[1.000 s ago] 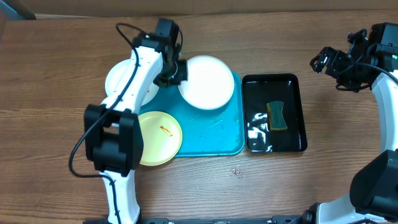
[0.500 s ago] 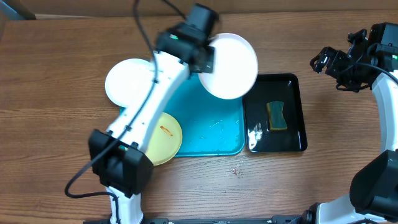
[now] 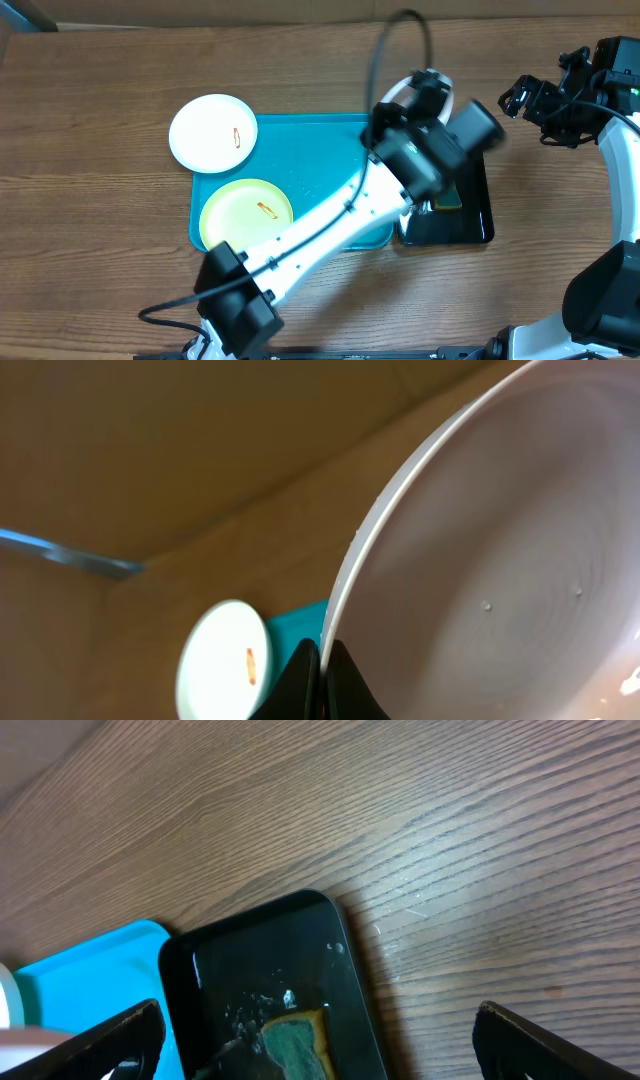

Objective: Clean dirty plates on tray and stack at the side
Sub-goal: 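Lift the white plate with the left gripper and carry it left off the tray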

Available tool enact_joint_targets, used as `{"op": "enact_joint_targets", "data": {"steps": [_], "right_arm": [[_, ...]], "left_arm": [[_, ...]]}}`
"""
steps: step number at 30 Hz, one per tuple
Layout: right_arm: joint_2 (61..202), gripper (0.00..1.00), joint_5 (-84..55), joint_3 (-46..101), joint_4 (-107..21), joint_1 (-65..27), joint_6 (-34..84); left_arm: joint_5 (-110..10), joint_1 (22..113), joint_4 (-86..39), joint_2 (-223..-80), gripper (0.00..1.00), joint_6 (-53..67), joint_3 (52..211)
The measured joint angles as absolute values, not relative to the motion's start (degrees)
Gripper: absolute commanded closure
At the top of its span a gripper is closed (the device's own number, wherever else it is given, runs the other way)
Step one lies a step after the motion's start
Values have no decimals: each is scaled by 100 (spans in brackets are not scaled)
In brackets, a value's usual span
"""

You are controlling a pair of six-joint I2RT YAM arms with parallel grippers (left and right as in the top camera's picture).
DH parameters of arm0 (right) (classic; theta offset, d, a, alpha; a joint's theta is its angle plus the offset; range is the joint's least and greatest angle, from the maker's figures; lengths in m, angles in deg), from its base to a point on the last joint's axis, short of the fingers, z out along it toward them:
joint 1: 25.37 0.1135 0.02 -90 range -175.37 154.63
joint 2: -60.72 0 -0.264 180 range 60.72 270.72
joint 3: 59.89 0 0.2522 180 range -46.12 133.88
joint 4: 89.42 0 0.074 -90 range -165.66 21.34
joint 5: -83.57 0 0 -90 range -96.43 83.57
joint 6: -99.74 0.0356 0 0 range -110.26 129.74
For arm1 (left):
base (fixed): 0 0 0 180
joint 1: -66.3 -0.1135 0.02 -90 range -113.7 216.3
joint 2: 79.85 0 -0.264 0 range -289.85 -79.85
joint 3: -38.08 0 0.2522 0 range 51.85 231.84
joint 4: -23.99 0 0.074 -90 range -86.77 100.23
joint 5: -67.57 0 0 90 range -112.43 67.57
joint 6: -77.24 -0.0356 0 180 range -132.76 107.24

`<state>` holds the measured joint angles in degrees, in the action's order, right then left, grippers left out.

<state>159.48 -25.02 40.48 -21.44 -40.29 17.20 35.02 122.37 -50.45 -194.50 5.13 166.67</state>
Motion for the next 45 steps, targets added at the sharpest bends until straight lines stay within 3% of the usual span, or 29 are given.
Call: {"op": "enact_joint_targets", "data": {"steps": [7, 14, 18, 22, 27, 35, 45], "right_arm": [[15948, 0, -2504, 4048, -2142, -4029, 1718], [15948, 0, -2504, 4048, -2140, -4029, 1723], [15948, 0, -2504, 4048, -2142, -4029, 1720], [15948, 0, -2506, 4048, -2140, -4029, 1720], [15948, 0, -2506, 4048, -2142, -4029, 1723], [15948, 0, -2504, 4048, -2142, -4029, 1718], [15948, 0, -2504, 4048, -2140, -4029, 1723]], "left_arm": [[4700, 12668, -4956, -19450, 96, 375, 16667], [5019, 12670, -4949, -19450, 96, 362, 16667], [4274, 12585, -4938, -19450, 96, 434, 16667], [2787, 12172, -4938, -19450, 96, 653, 16667], [663, 11024, -5122, -19450, 96, 838, 16667], [-2047, 8233, -6099, -19450, 96, 1000, 16667], [-2935, 4860, -6903, -19450, 96, 934, 16667]]}}
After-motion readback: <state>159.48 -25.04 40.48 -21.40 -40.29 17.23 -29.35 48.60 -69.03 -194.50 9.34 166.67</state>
